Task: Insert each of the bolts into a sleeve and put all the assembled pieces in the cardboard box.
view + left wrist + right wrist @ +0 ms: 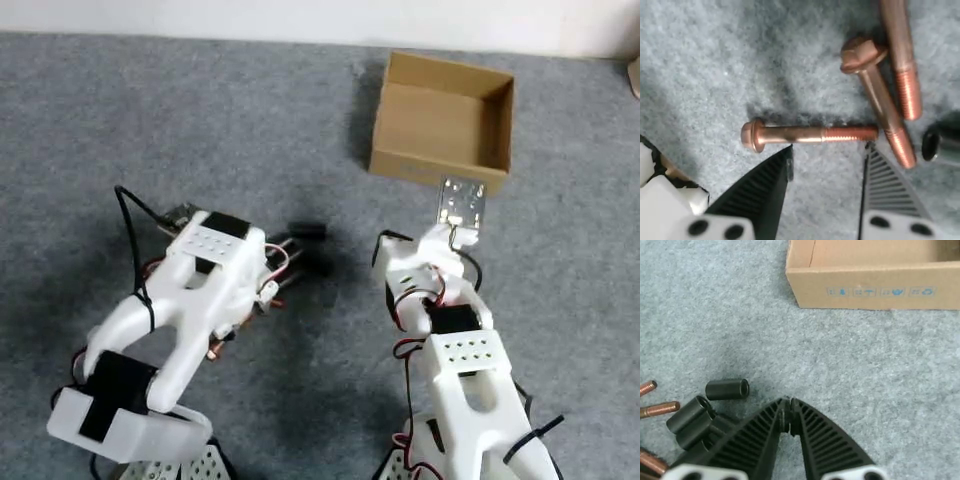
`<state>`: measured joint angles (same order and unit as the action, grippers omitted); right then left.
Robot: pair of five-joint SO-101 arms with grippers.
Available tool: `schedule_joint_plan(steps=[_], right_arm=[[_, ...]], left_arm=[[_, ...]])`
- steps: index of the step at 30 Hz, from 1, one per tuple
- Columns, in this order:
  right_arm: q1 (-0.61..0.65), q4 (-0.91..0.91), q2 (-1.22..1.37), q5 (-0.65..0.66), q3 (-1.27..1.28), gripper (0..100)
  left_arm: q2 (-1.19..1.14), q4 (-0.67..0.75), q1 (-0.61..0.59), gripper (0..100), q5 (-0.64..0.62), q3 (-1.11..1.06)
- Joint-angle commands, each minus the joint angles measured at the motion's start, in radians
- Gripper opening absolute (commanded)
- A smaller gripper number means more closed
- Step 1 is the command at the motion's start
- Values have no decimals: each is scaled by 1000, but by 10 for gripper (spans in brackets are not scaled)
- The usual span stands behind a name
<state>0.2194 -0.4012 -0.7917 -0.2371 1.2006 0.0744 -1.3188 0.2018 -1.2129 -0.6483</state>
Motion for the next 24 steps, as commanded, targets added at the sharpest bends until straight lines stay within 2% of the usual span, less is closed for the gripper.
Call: schedule_joint_plan(steps=[1,5,7,11,15,18,21,24], right_arm=[[8,21,-12,-9,-8,4],[8,21,-12,-9,-8,4],[8,21,-12,-9,-8,4],[8,21,-12,-9,-8,4],[8,21,-12,-9,-8,4],[8,21,-12,-9,-8,4],[8,21,-12,-9,-8,4],[8,21,-12,-9,-8,4]], left_arm=[[28,-81,-41,214,-12,81],[28,-180,-64,214,-14,159],[25,-259,-67,214,-55,191],[18,-390,-68,216,-307,211],[18,-413,-67,217,-620,185],[18,-413,-62,217,-799,137],[16,-377,-65,217,-916,131],[16,-307,-65,214,-951,124]])
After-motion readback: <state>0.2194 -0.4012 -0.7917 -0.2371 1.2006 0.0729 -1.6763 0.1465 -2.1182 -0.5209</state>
